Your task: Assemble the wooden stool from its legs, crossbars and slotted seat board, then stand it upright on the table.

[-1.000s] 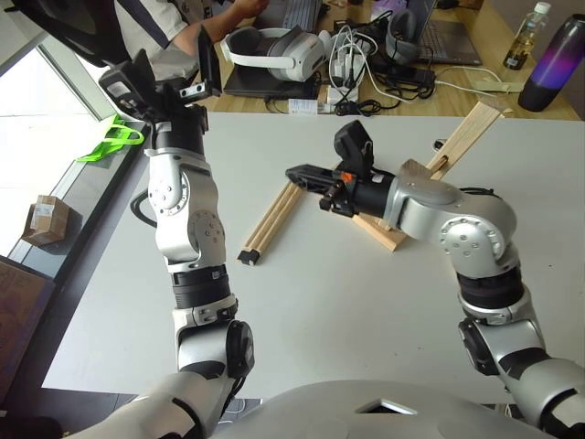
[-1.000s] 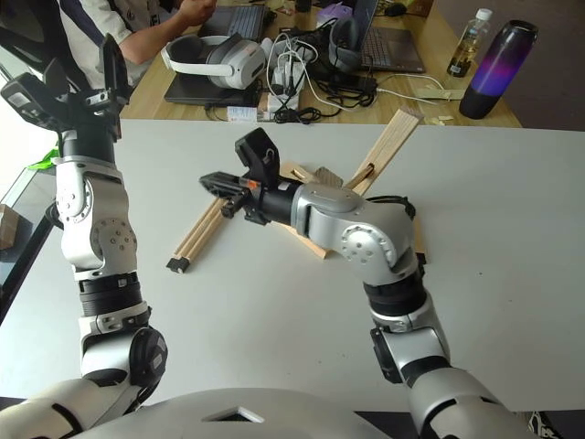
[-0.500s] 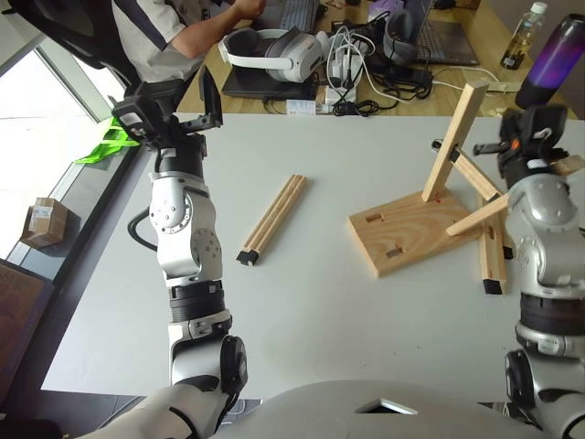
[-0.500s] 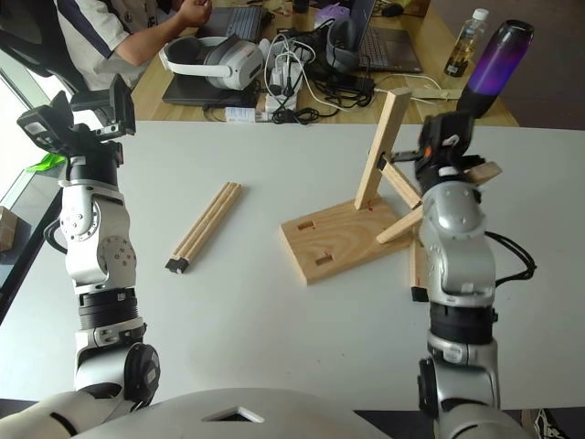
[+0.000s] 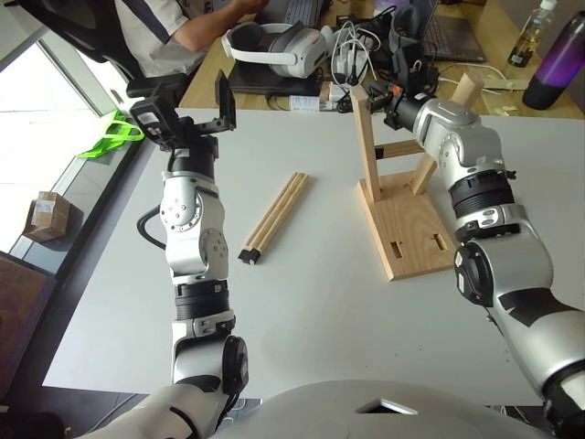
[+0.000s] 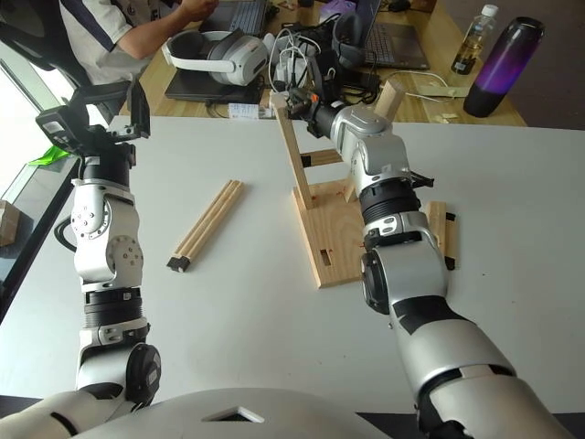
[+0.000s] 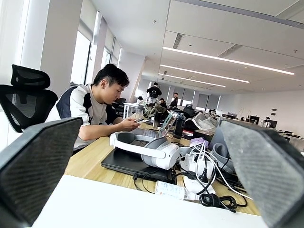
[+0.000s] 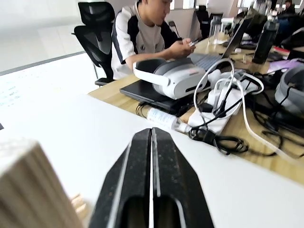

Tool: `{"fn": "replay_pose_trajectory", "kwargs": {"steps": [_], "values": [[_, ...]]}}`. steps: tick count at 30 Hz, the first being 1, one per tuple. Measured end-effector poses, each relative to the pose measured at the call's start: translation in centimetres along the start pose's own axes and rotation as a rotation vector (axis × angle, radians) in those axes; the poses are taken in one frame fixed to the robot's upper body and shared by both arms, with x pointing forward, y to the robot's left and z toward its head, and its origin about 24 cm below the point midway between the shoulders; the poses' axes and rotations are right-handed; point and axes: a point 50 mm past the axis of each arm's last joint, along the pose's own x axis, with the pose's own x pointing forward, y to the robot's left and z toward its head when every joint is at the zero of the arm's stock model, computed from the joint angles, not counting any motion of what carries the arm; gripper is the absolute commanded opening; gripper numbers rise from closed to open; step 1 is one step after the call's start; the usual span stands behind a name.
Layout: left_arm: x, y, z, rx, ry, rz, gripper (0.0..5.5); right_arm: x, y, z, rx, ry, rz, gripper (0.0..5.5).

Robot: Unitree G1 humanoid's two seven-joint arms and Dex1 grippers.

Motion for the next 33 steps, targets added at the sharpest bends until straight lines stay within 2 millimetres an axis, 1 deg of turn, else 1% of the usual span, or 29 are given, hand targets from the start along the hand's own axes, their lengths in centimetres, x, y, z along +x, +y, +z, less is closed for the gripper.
{"fn": "replay_pose_trajectory", "kwargs": {"steps": [2,3,4,5,6,7,8,9,11,12,14,15,16,18,19,20,21,22,23,25,26,27,28,29,31,33], "values": [[0.0,-0.1,-0.1,0.0,0.003,-0.004,5.4,-0.8,-0.9,2.8,-0.129,-0.19,-0.109,0.01],[-0.1,-0.1,-0.1,0.0,0.005,-0.005,5.4,-1.7,-1.4,4.3,-0.193,-0.305,-0.169,0.01],[-0.2,-0.1,-0.2,0.001,0.01,-0.004,5.4,-3.2,-1.5,6.6,-0.272,-0.488,-0.243,0.01],[-0.2,-0.1,-0.3,0.0,0.012,-0.007,5.4,-4.1,-1.5,7.7,-0.327,-0.572,-0.279,0.01],[-0.2,-0.2,-0.4,-0.002,0.014,-0.01,5.4,-5.8,-1.2,9.4,-0.434,-0.694,-0.328,0.01],[-0.3,-0.2,-0.4,-0.004,0.015,-0.009,5.4,-7.3,-1.2,10.1,-0.521,-0.749,-0.375,0.01],[-0.4,-0.2,-0.5,-0.003,0.019,-0.006,5.4,-8.3,-1.6,9.9,-0.569,-0.754,-0.405,0.2],[-0.5,-0.1,-0.6,-0.002,0.02,-0.004,5.4,-9.9,-2.6,8.3,-0.594,-0.686,-0.458,0.27],[-0.8,0.1,-0.7,0.001,0.027,0.001,5.4,-12.9,-4.6,2.9,-0.53,-0.461,-0.544,0.62],[-1.0,0.2,-0.8,0.002,0.032,0.004,5.4,-14.5,-5.1,0.3,-0.495,-0.357,-0.567,0.78],[-1.3,0.3,-1.1,0.003,0.04,0.011,5.4,-19.5,-5.6,-5.6,-0.444,-0.11,-0.599,1.15],[-1.4,0.3,-1.1,0.001,0.041,0.013,5.4,-22.1,-5.5,-7.8,-0.442,-0.007,-0.606,1.36],[-1.7,0.3,-1.3,-0.003,0.042,0.016,5.4,-25.5,-5.3,-10.1,-0.446,0.126,-0.609,1.46],[-2.3,0.1,-1.5,-0.007,0.045,0.013,5.4,-31.0,-4.3,-12.6,-0.462,0.305,-0.597,1.79],[-2.7,-0.1,-1.8,-0.006,0.054,0.008,5.4,-34.4,-3.3,-13.6,-0.481,0.408,-0.571,1.91],[-3.1,-0.3,-2.0,-0.002,0.064,0.001,5.4,-37.0,-2.5,-14.0,-0.492,0.486,-0.547,2.17],[-3.6,-0.5,-2.2,0.001,0.066,-0.007,5.4,-39.6,-1.8,-14.0,-0.506,0.565,-0.532,2.28],[-3.7,-0.5,-2.2,0.003,0.067,-0.006,5.4,-40.7,-1.7,-14.0,-0.501,0.604,-0.547,2.45],[-3.7,-0.7,-1.8,0.005,0.047,-0.015,5.4,-41.5,-1.8,-14.0,-0.48,0.632,-0.578,2.58],[-3.7,-0.8,-1.7,0.01,0.042,-0.016,5.4,-42.0,-2.2,-14.5,-0.422,0.697,-0.618,2.87],[-3.8,-0.7,-1.6,0.014,0.038,-0.012,5.4,-41.9,-2.4,-15.0,-0.368,0.753,-0.6,3.1],[-3.8,-0.7,-1.5,0.015,0.036,-0.005,5.4,-41.6,-2.4,-15.4,-0.283,0.784,-0.574,3.22],[-3.8,-0.6,-1.5,0.015,0.037,0.001,5.4,-41.0,-2.6,-15.3,-0.244,0.796,-0.547,3.41],[-3.8,-0.6,-1.5,0.012,0.038,0.008,5.4,-40.1,-2.9,-15.3,-0.192,0.796,-0.513,3.43],[-3.8,-0.6,-1.5,0.012,0.037,0.014,5.4,-38.6,-3.6,-15.4,-0.121,0.785,-0.502,3.43],[-3.8,-0.5,-1.5,0.012,0.037,0.021,5.4,-36.6,-4.8,-15.7,-0.043,0.777,-0.512,3.43]]}}
